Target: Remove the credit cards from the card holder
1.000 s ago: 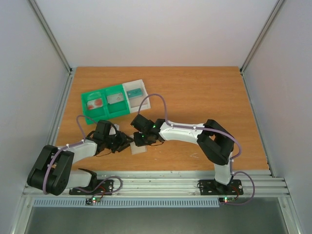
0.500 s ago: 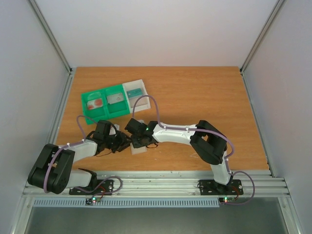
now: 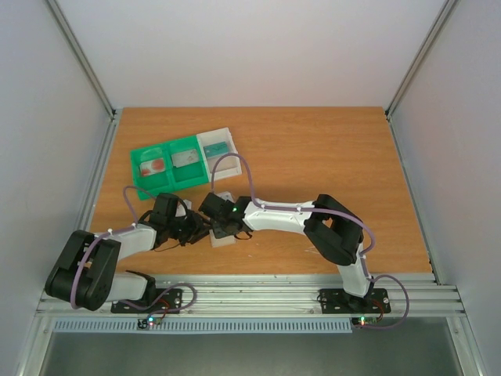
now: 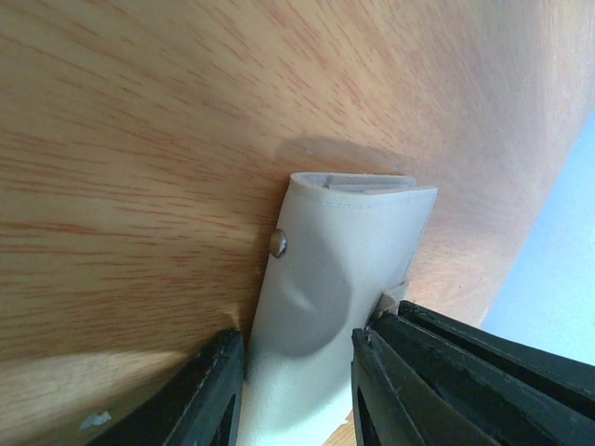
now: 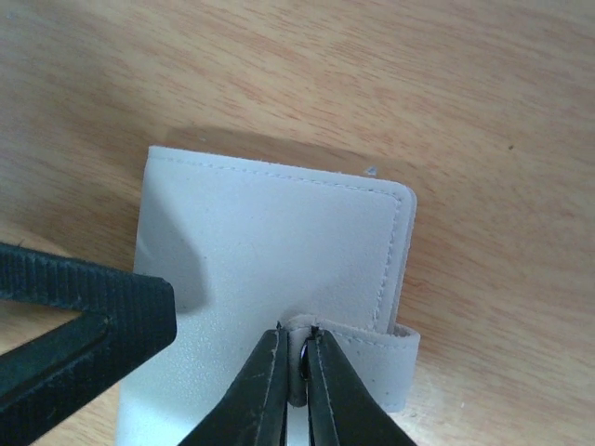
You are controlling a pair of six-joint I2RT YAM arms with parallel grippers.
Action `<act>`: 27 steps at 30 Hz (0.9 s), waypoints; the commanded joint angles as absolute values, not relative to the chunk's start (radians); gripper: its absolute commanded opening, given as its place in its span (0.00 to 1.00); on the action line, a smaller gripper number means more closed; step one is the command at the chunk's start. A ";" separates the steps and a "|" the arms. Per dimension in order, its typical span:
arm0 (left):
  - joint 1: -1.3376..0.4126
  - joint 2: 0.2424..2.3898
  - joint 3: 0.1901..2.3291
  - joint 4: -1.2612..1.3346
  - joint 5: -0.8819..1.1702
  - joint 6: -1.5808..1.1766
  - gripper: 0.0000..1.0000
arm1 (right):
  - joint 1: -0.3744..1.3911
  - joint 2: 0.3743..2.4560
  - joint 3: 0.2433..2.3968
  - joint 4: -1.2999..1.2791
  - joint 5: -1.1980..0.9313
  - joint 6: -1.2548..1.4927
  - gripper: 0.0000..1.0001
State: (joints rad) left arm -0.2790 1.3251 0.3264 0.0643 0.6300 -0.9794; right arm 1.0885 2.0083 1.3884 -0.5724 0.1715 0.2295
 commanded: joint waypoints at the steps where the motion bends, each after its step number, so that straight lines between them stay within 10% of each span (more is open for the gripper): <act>1: -0.275 1.346 0.322 0.065 0.624 -0.974 0.34 | 1.088 2.001 1.341 -0.557 0.183 0.224 0.03; 15: -0.275 1.321 0.334 0.012 0.622 -0.944 0.35 | 1.088 1.868 1.248 -0.454 0.129 0.236 0.01; 27: -0.276 1.139 0.400 -0.234 0.597 -0.827 0.55 | 1.087 1.707 1.136 -0.338 0.025 0.283 0.01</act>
